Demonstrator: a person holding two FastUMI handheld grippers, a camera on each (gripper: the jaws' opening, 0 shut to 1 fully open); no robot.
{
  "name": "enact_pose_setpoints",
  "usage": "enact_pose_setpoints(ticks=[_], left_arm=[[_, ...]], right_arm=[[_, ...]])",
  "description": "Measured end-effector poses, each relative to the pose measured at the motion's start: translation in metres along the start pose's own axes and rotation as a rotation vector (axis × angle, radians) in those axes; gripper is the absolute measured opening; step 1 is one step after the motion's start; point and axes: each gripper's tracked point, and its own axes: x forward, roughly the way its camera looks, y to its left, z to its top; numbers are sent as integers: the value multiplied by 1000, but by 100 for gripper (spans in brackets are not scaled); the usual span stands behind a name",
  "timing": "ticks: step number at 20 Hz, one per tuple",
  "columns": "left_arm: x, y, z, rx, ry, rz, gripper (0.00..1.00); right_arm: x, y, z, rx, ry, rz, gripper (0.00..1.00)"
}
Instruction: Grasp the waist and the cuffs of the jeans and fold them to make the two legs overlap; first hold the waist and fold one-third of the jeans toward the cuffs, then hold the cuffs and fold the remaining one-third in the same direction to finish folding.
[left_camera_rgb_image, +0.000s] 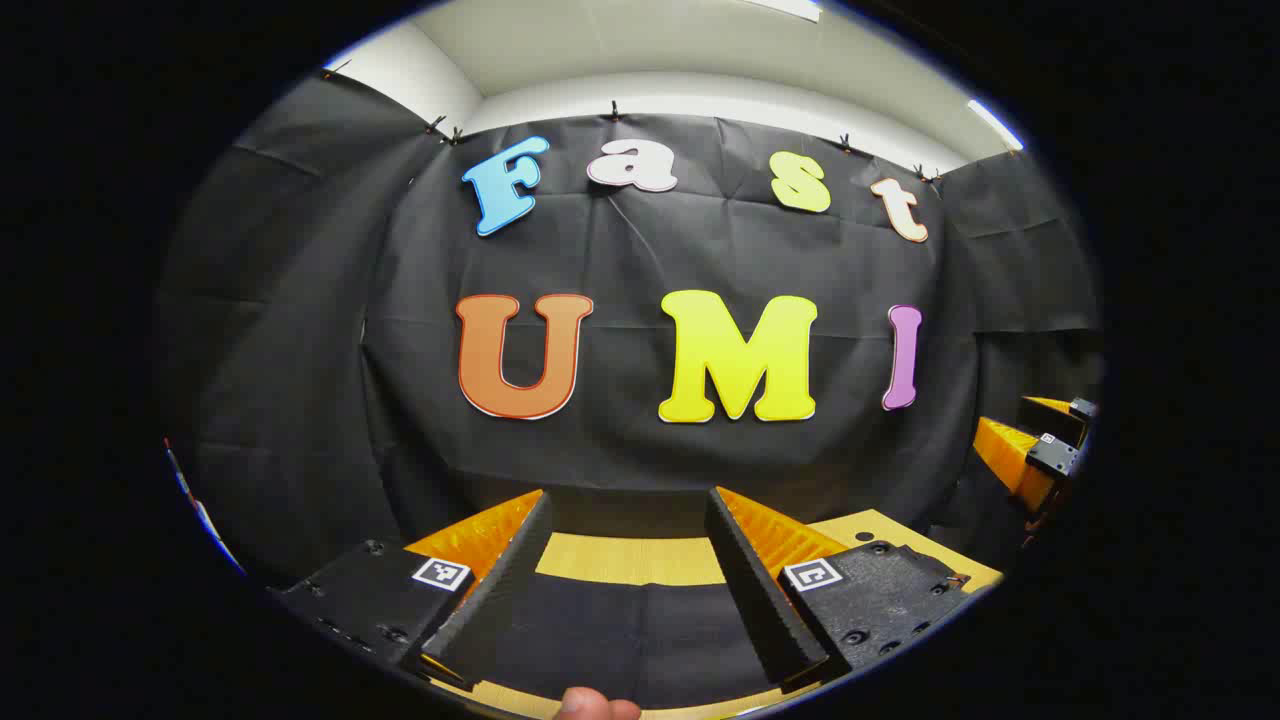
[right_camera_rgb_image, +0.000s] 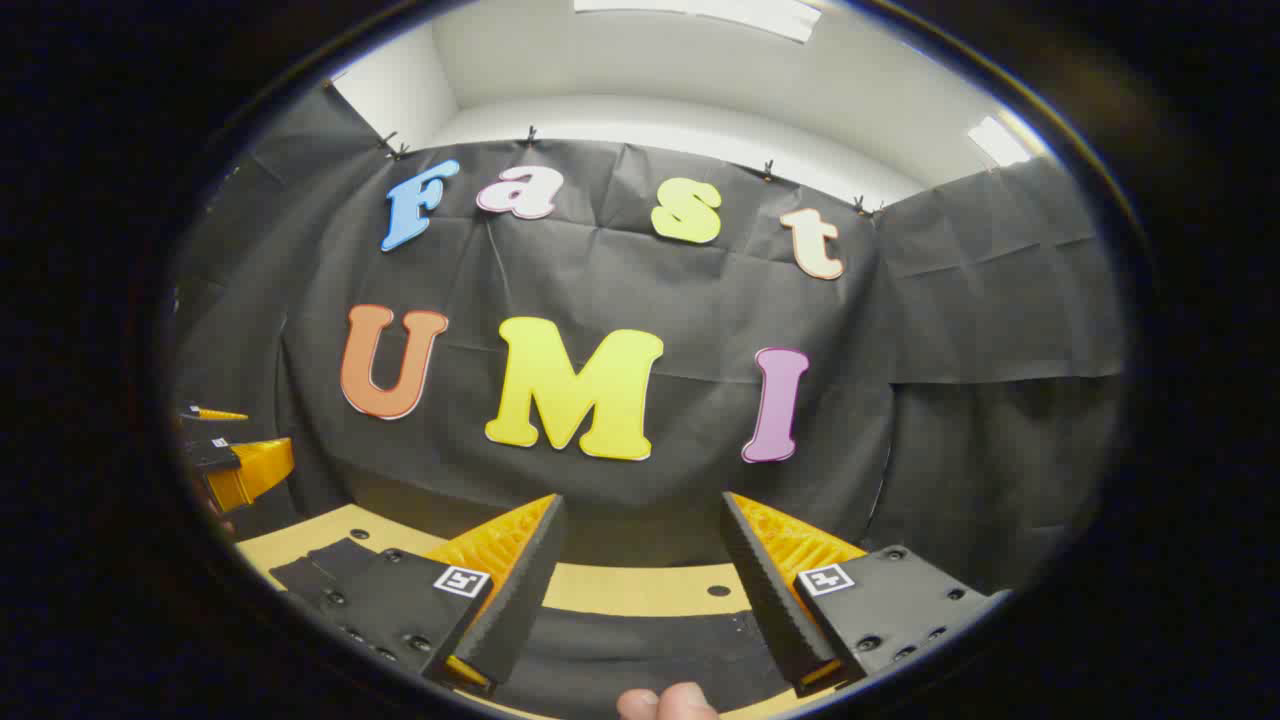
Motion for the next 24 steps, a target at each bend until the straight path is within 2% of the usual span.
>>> enact_pose_setpoints(ticks=[5,9,18,19,23,24], left_arm=[[3,-6,4,12,-14,-7,98],[2,-9,6,6,-15,-2,98],[7,-7,3,10,-4,1,98],[7,-7,4,11,-5,3,98],[7,-11,4,13,-4,4,98],[7,-12,5,14,-3,4,98]], right_arm=[[0,-7,-3,2,7,-9,96],[-3,-8,-5,0,15,-7,94],[4,-17,-8,-5,22,-17,96],[4,-15,-8,-5,21,-15,93],[8,-15,-8,-1,17,-6,96],[8,-16,-7,-2,18,-7,94]])
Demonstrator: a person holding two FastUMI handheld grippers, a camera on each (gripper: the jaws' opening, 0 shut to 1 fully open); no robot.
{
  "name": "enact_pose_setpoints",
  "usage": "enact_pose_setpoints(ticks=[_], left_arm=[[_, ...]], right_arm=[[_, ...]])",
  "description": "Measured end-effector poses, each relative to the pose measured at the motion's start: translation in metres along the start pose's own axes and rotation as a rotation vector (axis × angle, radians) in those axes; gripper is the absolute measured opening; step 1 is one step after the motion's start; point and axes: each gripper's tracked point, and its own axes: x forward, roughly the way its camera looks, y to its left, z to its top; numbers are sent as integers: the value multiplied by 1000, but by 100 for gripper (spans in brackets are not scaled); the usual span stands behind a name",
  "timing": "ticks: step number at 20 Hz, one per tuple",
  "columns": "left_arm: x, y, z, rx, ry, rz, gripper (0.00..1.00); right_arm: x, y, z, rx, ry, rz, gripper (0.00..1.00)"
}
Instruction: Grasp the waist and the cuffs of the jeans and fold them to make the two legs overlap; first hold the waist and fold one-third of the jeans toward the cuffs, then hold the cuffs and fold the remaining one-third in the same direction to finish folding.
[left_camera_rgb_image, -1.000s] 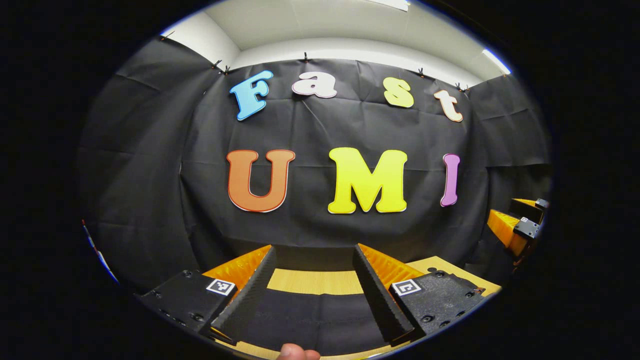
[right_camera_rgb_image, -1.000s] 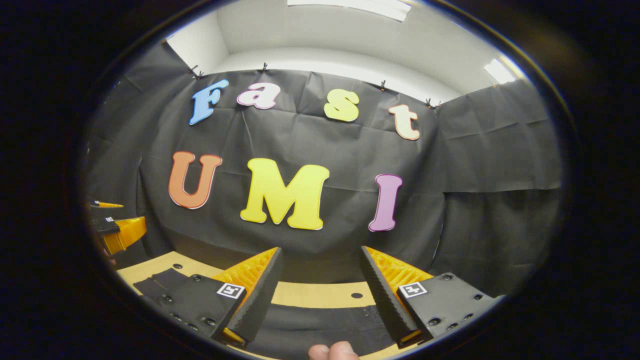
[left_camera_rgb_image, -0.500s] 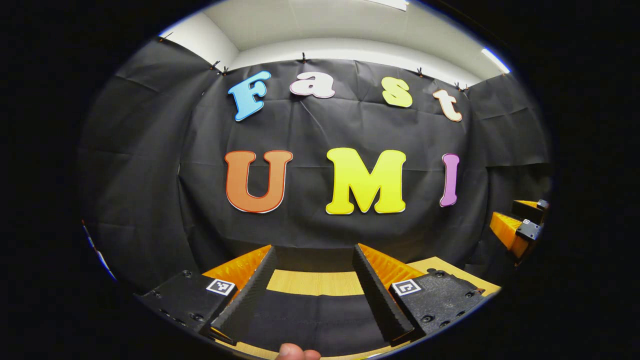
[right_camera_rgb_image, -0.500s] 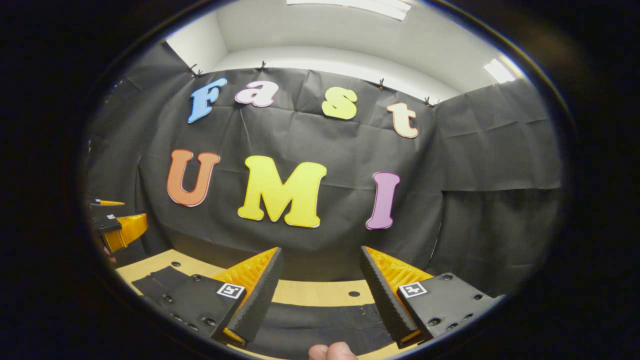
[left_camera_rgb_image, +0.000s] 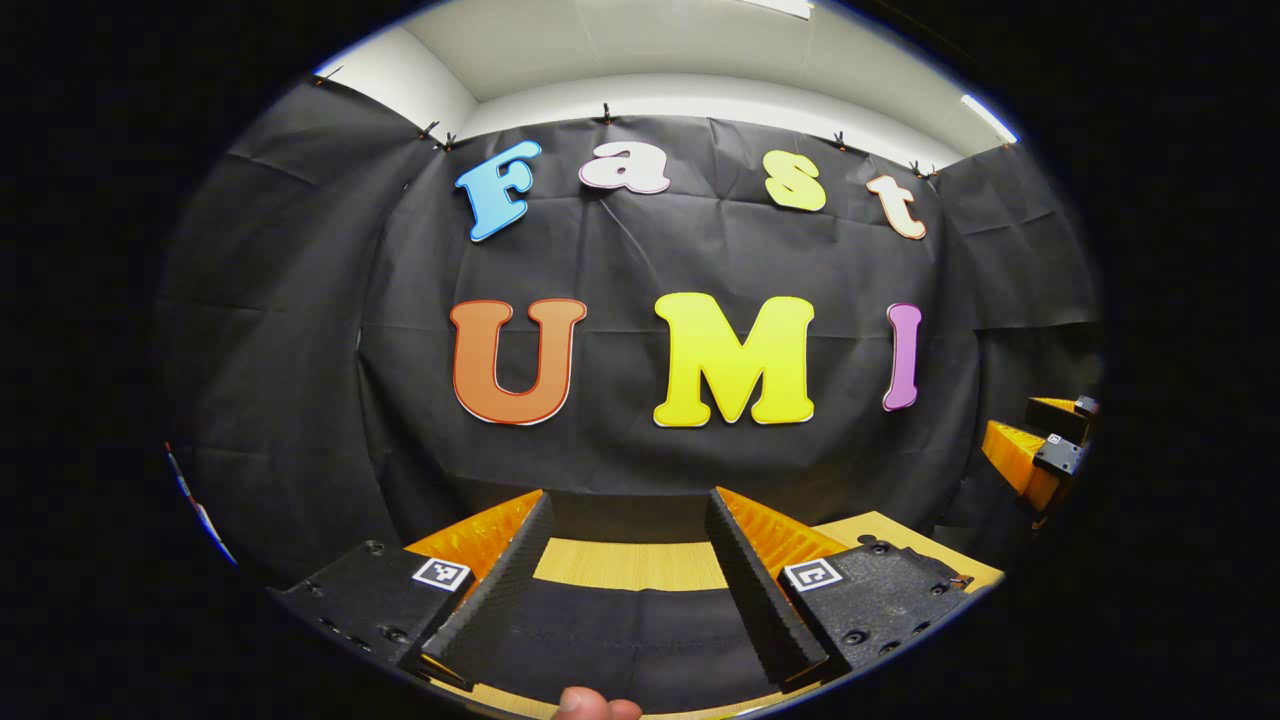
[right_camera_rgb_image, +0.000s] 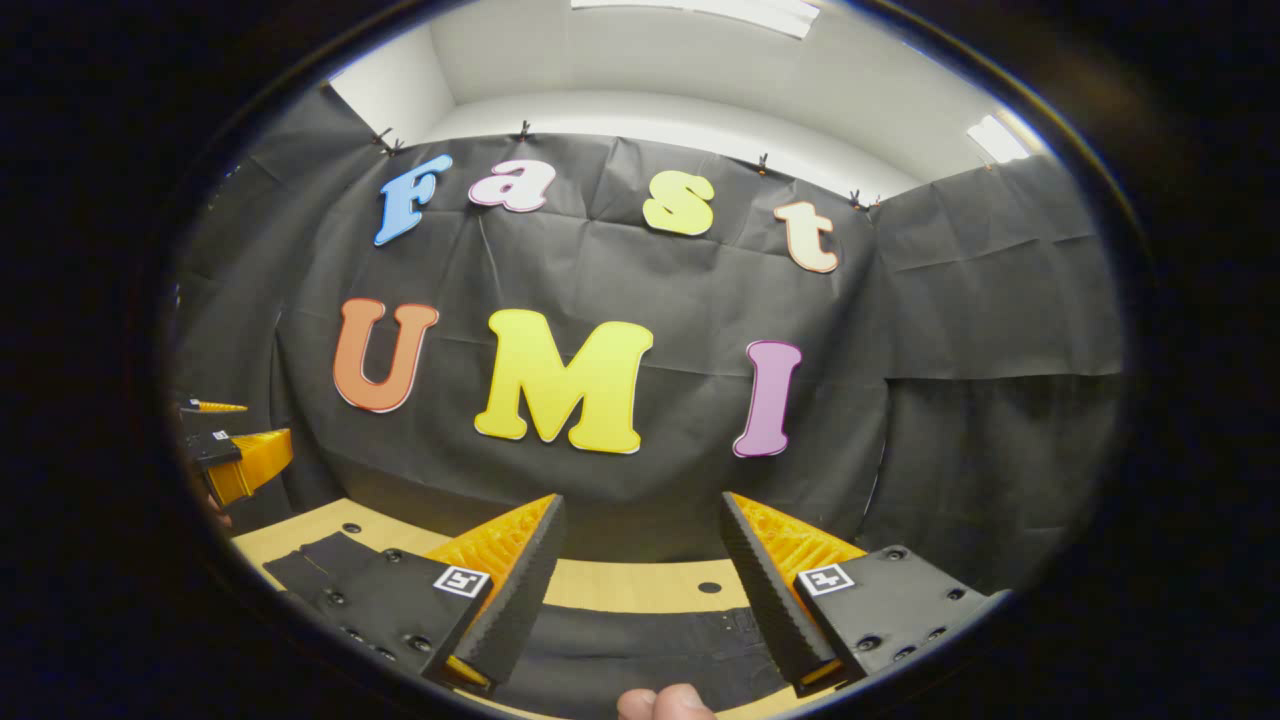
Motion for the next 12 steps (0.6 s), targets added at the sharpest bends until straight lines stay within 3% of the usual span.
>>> enact_pose_setpoints(ticks=[7,9,12], left_arm=[[8,23,-22,-12,51,55,100],[12,55,-38,-51,95,111,98],[10,120,-90,-218,229,262,100]], right_arm=[[13,-15,-15,-13,53,21,94],[22,-39,-28,-24,97,27,94],[34,-92,-80,23,259,-9,96]])
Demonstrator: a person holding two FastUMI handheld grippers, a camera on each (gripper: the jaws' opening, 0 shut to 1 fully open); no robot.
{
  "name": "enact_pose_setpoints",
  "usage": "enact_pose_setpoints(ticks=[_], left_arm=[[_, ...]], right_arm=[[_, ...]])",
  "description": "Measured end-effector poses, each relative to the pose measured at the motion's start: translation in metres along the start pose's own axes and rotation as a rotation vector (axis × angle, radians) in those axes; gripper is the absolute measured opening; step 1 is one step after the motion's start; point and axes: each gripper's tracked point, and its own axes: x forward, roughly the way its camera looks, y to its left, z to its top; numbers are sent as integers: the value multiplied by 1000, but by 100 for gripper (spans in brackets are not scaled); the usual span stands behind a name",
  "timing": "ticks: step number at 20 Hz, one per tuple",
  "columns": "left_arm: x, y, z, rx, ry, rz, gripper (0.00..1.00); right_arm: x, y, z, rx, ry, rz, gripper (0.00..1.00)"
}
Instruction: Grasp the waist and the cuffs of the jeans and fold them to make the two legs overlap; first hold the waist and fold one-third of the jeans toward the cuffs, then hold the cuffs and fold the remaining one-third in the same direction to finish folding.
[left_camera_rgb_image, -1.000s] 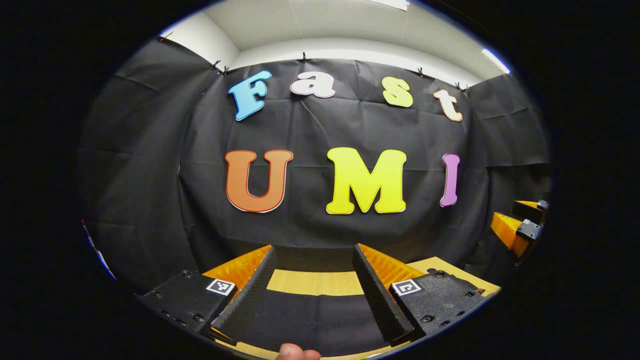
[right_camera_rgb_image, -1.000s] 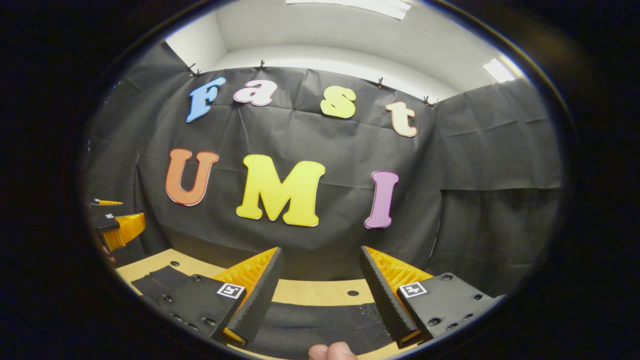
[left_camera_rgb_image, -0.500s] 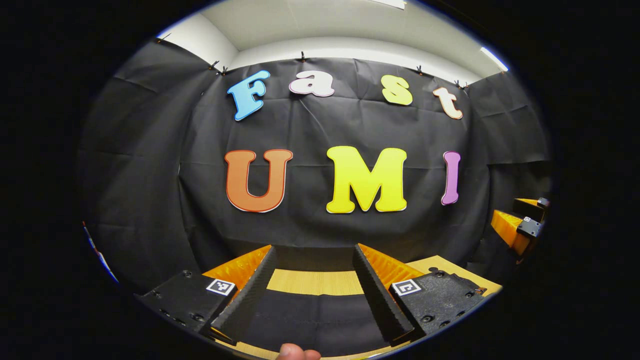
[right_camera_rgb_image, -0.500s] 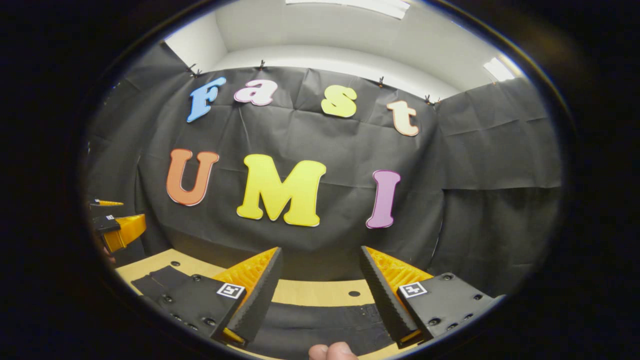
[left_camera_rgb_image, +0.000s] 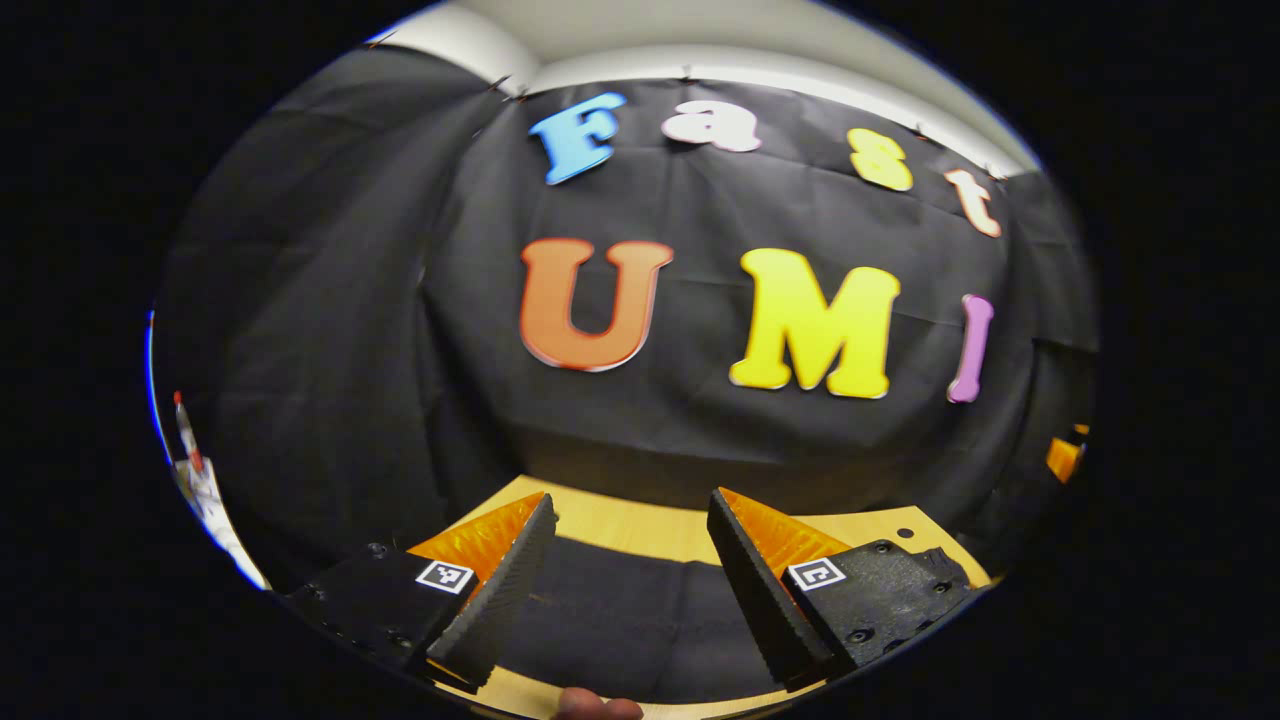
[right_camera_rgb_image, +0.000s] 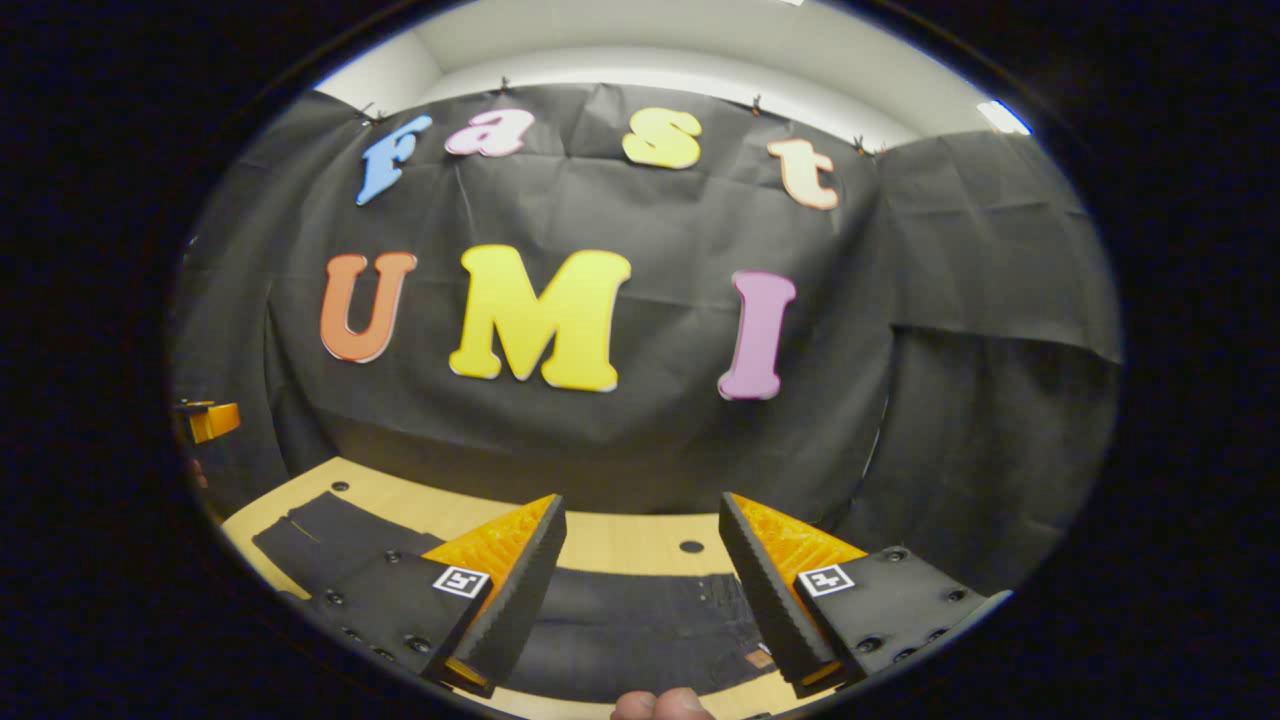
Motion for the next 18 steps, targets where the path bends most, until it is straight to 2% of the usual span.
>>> enact_pose_setpoints(ticks=[1,2,4,5,8,11,13,14,15,17,18], left_arm=[[7,30,-18,-55,45,67,99],[10,57,-33,-112,85,134,99],[18,101,-72,-247,183,226,99],[22,119,-94,-320,238,265,99],[34,145,-161,-544,407,357,99],[40,145,-201,-776,493,405,99],[44,153,-212,-849,527,417,100],[47,157,-218,-865,547,433,99],[50,159,-219,-883,564,442,99],[55,169,-226,-890,596,482,99],[59,175,-231,-891,610,505,99]], right_arm=[[9,-23,-17,23,50,-37,94],[15,-45,-37,53,104,-72,96],[30,-83,-83,132,227,-136,94],[37,-99,-107,169,293,-164,96],[49,-128,-183,294,484,-208,94],[48,-142,-237,414,649,-248,100],[49,-147,-260,447,721,-266,98],[49,-147,-269,484,760,-267,94],[48,-148,-278,513,801,-273,99],[49,-153,-290,552,863,-292,99],[51,-155,-293,563,893,-299,94]])
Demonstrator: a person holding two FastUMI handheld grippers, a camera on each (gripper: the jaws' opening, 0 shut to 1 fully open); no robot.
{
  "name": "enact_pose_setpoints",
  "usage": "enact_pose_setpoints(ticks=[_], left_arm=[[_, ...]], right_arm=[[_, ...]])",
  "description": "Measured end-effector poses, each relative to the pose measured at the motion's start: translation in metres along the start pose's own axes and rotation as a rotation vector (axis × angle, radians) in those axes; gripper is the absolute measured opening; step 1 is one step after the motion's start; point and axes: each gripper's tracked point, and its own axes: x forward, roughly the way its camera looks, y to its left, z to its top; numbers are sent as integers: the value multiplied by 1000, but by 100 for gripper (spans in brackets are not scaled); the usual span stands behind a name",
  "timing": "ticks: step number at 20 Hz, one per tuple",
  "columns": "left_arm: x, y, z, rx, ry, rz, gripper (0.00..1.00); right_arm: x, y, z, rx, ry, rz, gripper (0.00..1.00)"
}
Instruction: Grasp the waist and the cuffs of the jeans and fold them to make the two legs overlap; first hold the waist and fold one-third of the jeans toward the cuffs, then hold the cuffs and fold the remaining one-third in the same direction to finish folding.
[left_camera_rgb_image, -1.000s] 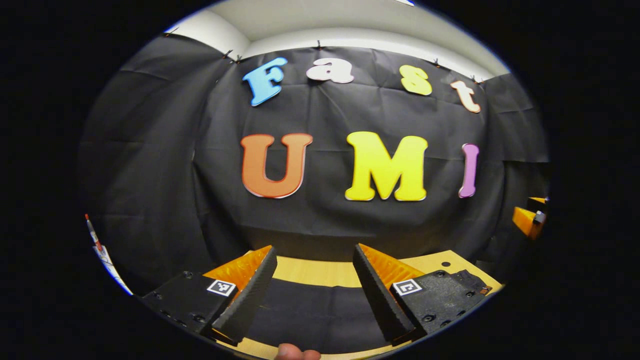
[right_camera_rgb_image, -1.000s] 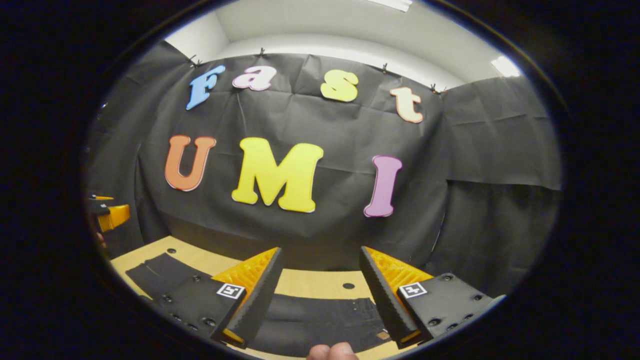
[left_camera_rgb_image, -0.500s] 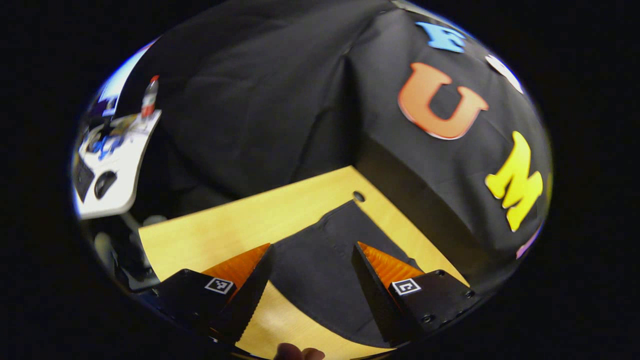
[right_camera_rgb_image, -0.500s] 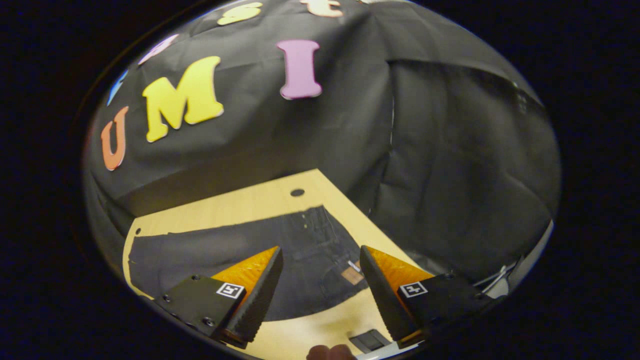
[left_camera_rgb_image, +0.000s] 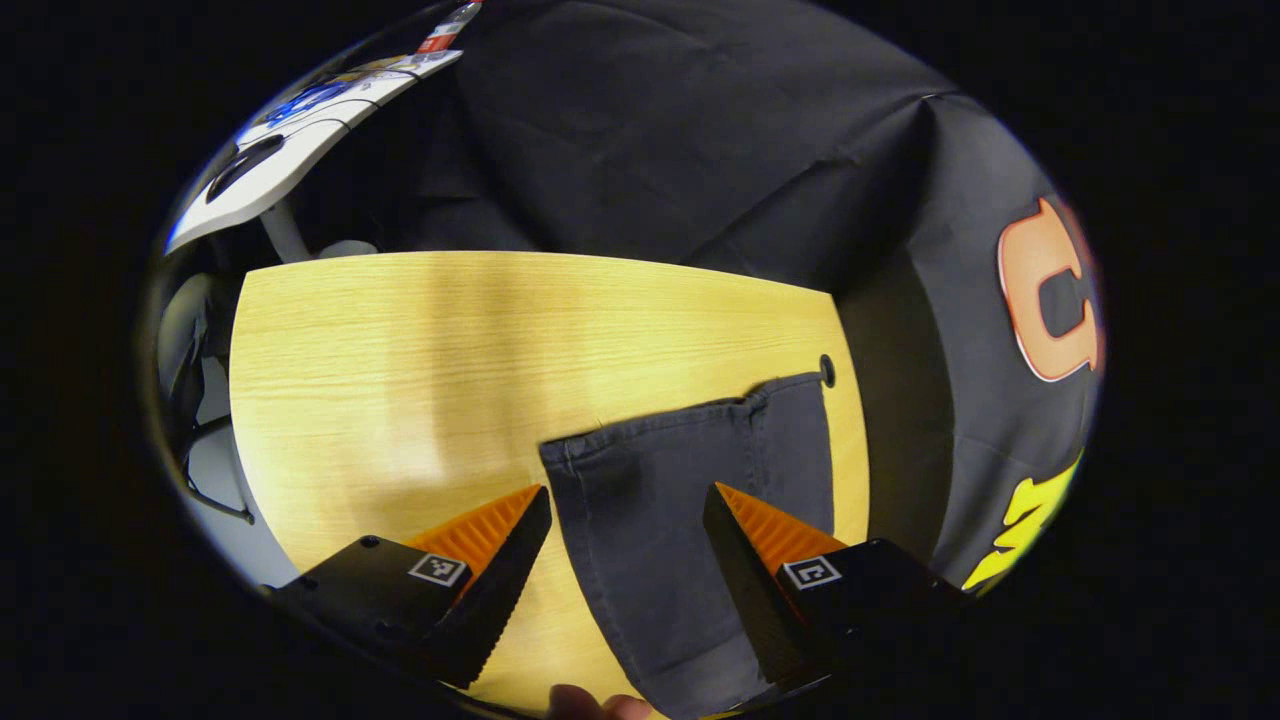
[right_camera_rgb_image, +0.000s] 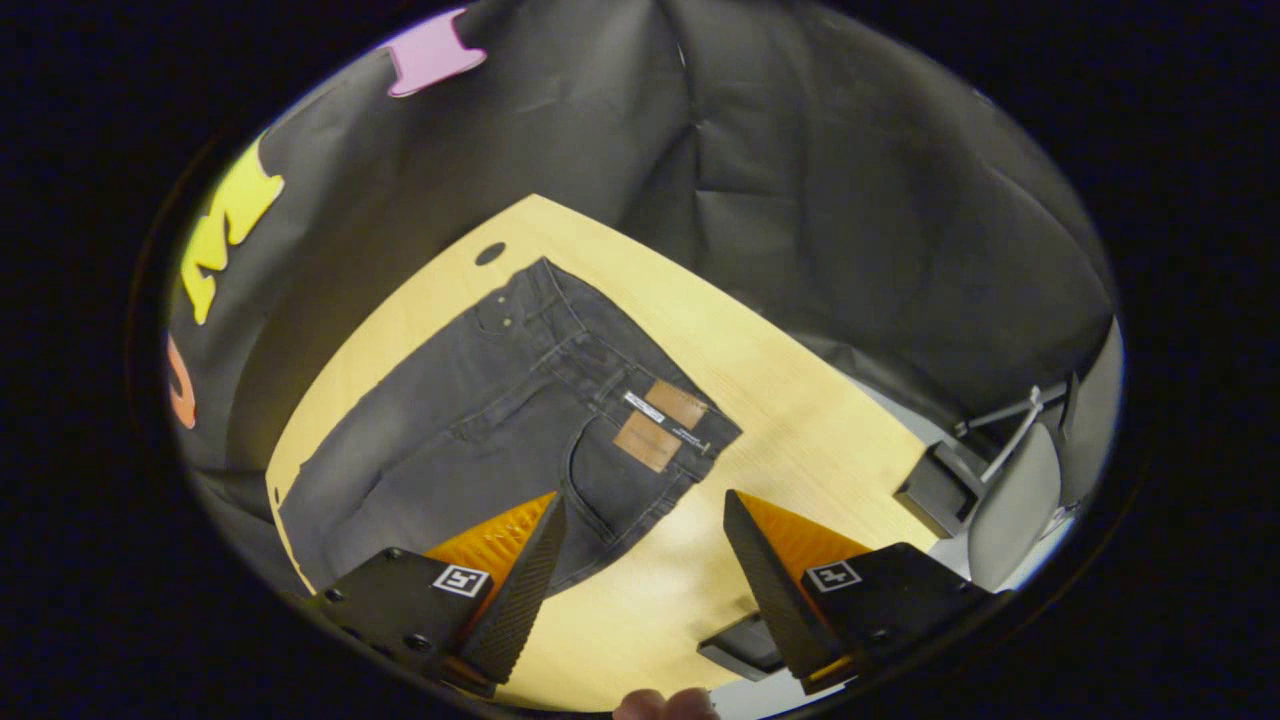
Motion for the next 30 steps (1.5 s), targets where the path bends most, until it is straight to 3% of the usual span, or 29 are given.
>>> enact_pose_setpoints(ticks=[1,3,4,7,10,15,16,17,19,20,21,22,24,26,27,28,30], left_arm=[[8,-3,1,-13,12,8,99],[15,0,0,-25,36,46,99],[17,2,0,-22,42,69,99],[28,2,-5,-21,61,93,99],[30,-2,-5,20,47,119,98],[34,-10,-11,55,39,140,100],[35,-14,-14,60,45,134,100],[36,-17,-16,69,49,130,100],[37,-19,-19,81,42,139,98],[38,-21,-20,77,38,137,98],[38,-22,-22,76,41,139,95],[41,-21,-21,73,38,142,90],[41,-12,-20,56,30,164,82],[43,-6,-19,13,33,159,48],[43,-8,-25,-5,66,128,37],[41,-9,-28,-25,84,108,38],[33,-10,-33,-41,120,71,14]], right_arm=[[5,-1,0,13,16,-7,99],[13,-3,5,17,42,-32,94],[17,-3,8,13,52,-46,99],[34,-10,13,16,80,-95,99],[50,-32,12,-8,99,-193,99],[67,-13,16,-4,71,-204,99],[69,-10,17,-15,63,-217,93],[69,-10,17,-1,55,-226,99],[67,-9,16,59,49,-241,93],[68,-7,15,64,51,-247,98],[67,-4,16,59,47,-243,96],[67,-3,16,55,44,-240,81],[69,-1,17,55,36,-226,75],[71,9,19,40,42,-185,54],[73,12,16,26,58,-167,43],[74,12,15,17,64,-154,33],[67,14,14,41,91,-111,18]])
